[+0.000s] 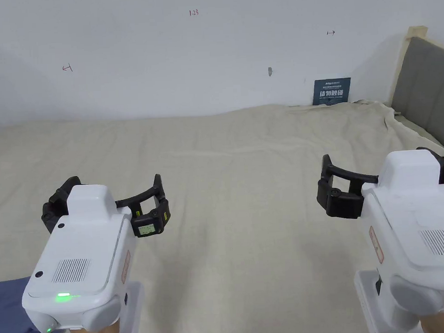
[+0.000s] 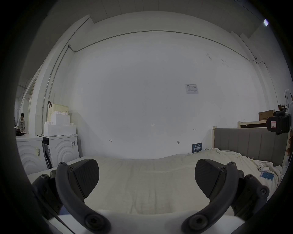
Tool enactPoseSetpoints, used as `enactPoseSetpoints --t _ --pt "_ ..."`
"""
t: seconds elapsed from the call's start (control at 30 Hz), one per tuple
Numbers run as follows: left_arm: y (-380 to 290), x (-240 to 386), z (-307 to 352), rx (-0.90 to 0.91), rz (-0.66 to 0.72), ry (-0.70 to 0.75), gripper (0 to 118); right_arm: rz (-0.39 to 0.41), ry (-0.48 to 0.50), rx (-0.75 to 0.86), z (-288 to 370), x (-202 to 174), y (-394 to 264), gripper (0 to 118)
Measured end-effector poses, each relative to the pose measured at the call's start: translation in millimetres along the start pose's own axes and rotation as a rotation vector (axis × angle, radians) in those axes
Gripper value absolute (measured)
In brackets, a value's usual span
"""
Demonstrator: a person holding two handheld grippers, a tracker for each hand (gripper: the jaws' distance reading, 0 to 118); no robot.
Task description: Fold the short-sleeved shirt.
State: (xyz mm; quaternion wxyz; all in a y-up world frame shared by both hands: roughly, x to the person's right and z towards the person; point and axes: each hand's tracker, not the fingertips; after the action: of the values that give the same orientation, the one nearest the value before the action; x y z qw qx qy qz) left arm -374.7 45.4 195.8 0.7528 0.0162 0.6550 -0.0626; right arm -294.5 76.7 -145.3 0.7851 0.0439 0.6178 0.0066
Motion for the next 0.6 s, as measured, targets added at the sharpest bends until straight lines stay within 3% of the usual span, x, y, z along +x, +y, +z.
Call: enactPoseSetpoints --t 0.6 --pt "-2.9 -0.2 0.7 -0.009 -0.003 -0.002 118 0.007 0.0 -0.002 2.1 0.7 -1.0 118"
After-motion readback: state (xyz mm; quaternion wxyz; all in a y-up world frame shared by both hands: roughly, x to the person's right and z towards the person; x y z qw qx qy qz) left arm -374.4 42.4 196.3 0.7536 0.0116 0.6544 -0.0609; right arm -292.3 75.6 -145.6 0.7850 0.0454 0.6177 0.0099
